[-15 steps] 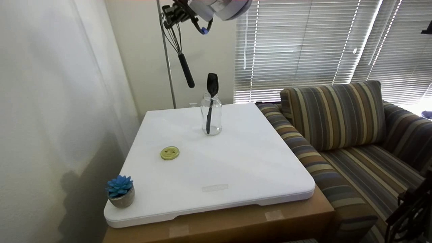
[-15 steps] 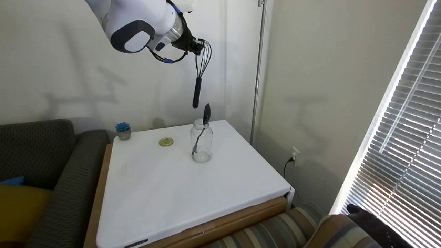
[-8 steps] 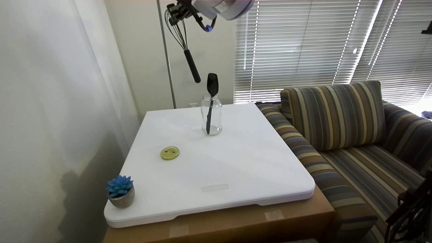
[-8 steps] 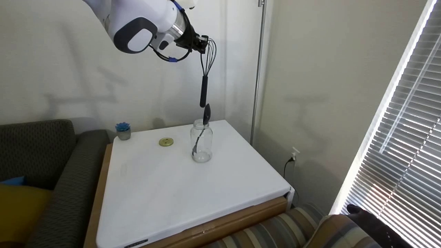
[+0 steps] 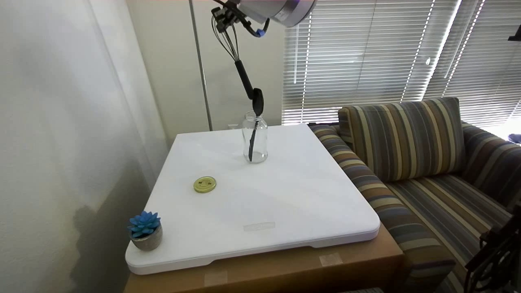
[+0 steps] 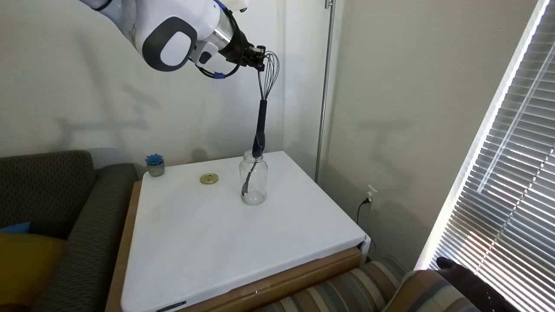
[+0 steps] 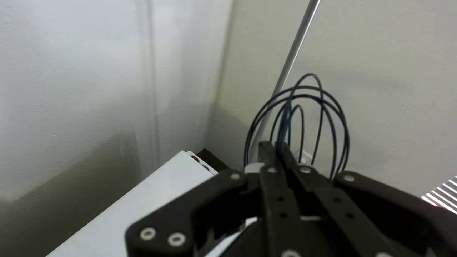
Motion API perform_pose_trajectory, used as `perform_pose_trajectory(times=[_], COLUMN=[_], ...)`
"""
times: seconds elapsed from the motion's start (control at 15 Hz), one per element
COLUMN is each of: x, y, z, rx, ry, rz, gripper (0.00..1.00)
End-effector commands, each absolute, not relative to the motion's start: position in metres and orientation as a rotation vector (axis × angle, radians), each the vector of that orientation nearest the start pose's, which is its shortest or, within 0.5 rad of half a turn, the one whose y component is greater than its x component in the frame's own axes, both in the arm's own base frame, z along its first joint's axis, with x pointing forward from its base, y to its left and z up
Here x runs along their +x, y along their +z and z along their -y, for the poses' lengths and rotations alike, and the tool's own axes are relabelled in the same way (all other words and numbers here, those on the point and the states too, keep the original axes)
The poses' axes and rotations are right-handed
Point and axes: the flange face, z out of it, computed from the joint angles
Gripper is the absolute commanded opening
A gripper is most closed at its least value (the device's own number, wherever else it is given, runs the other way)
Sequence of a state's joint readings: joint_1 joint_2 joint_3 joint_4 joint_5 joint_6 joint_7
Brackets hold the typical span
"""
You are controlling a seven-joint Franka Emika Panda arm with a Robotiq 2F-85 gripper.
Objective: Put the spatula and whisk inside the glass jar
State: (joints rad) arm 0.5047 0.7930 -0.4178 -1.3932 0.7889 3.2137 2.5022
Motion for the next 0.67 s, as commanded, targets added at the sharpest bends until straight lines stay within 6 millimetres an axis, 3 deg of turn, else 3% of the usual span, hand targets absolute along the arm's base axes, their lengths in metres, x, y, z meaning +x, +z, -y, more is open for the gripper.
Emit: perform_pose_trajectory(times=[0.0, 0.6], x=[0.751, 0.748], y=[0.394, 0.399], z=[-0.104, -0.116], rx=[-0.147, -0.120], ry=[-0.125, -0.095], rz=[-2.089, -2.122], gripper=[0.01, 0.01])
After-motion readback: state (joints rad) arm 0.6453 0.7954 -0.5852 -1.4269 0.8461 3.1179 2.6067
